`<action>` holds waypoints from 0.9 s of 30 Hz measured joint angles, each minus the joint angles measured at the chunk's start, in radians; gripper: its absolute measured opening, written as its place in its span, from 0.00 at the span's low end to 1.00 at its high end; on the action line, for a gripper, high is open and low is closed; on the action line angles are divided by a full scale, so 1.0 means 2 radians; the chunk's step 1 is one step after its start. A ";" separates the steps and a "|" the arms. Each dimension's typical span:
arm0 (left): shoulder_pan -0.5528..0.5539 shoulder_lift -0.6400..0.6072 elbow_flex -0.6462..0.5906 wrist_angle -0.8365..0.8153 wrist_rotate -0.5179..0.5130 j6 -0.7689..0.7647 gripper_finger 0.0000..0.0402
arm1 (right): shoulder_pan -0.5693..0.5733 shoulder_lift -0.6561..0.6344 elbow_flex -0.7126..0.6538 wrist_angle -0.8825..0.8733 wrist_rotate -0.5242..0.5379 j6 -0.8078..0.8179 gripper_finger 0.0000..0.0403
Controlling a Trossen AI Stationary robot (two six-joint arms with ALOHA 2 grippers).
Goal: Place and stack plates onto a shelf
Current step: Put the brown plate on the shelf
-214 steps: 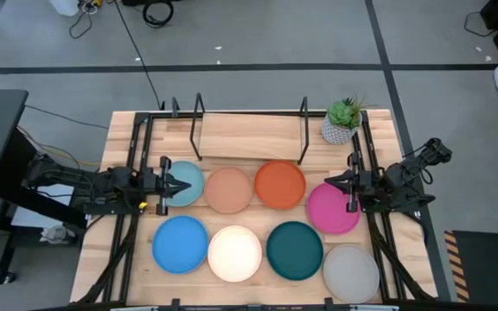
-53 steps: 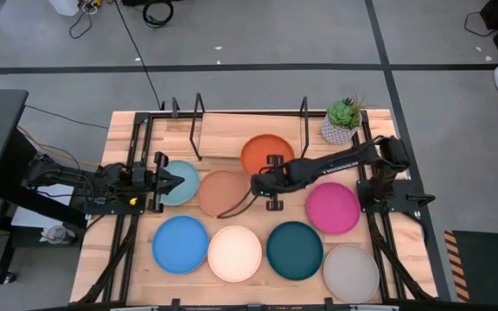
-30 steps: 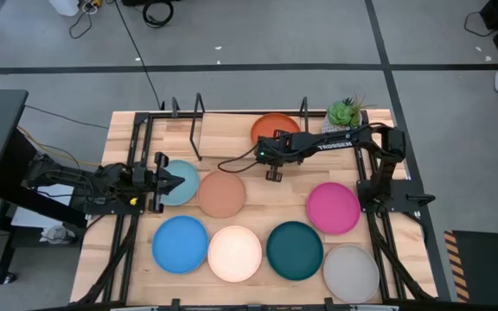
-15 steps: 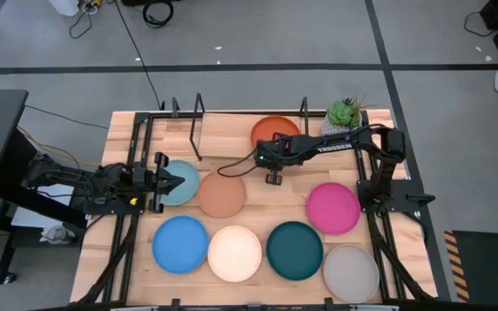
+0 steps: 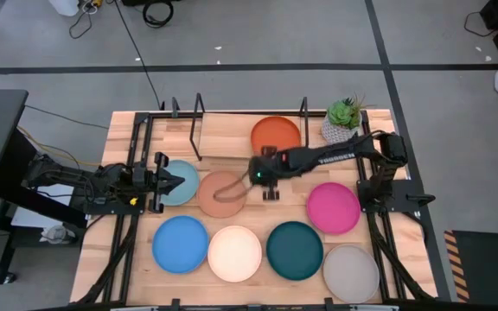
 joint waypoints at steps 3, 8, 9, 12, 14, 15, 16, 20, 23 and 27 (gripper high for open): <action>0.000 0.000 0.000 0.000 0.000 0.000 0.04 | 0.035 0.000 -0.011 0.029 -0.006 -0.040 0.36; 0.000 0.000 0.000 0.000 0.000 0.000 0.04 | 0.076 0.000 -0.015 0.047 -0.013 -0.044 0.36; 0.000 0.000 0.000 0.000 0.000 0.000 0.04 | 0.082 0.000 -0.015 0.045 -0.022 -0.043 0.36; 0.000 0.000 0.000 0.000 0.000 0.000 0.04 | 0.102 0.000 -0.016 0.043 -0.032 -0.044 0.36; 0.000 0.000 0.000 0.000 0.000 0.000 0.04 | 0.109 0.000 -0.016 0.040 -0.030 -0.048 0.36; 0.000 0.000 0.000 0.000 0.000 0.000 0.04 | 0.112 0.003 -0.016 0.043 -0.030 -0.051 0.36; 0.000 0.000 0.000 0.000 0.000 0.000 0.04 | 0.113 0.007 -0.016 0.048 -0.029 -0.052 0.36; 0.000 0.000 0.000 -0.001 0.000 0.000 0.04 | 0.113 0.031 -0.013 0.070 -0.024 -0.072 0.36; 0.000 0.001 0.000 -0.001 0.000 0.000 0.04 | 0.109 0.055 -0.002 0.074 -0.021 -0.097 0.36; 0.000 0.003 0.000 0.000 0.000 0.001 0.04 | 0.102 0.080 0.021 0.078 -0.010 -0.125 0.36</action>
